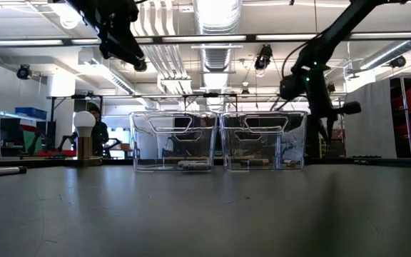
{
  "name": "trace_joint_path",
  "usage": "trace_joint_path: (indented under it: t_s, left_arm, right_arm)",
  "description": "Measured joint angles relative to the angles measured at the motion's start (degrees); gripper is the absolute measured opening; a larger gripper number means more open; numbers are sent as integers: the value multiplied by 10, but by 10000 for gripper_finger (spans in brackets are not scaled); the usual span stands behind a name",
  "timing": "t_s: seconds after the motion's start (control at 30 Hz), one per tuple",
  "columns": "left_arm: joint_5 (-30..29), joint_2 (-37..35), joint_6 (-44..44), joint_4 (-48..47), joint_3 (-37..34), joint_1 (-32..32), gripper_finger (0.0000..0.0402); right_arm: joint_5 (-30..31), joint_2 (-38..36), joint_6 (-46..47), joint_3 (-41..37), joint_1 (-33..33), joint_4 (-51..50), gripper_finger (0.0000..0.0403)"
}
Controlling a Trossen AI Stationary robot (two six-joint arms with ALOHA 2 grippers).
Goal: Sort batteries
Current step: Put the brown battery into the right transparent bin
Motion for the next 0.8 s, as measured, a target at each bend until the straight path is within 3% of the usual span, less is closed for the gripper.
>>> trace_joint_path:
  t_s: [0.2,0.27,0.47,0.6,0.8]
  left_arm:
    - [1,-14,-18,-4,0,-1,216]
    - [1,-18,-22,-4,0,-1,216]
    - [1,-22,-23,-1,0,-1,216]
    - [1,-21,-28,1,-1,-1,216]
    - [-1,-20,-59,27,-1,-1,216]
  right_arm:
    - [-125,40,-144,31,-71,-46,12]
    - [-139,62,-187,48,-78,-59,12]
    - [-131,164,-308,119,-77,-164,12]
    - [-83,236,-414,147,-77,-278,12]
    - [-48,253,-436,148,-78,-271,12]
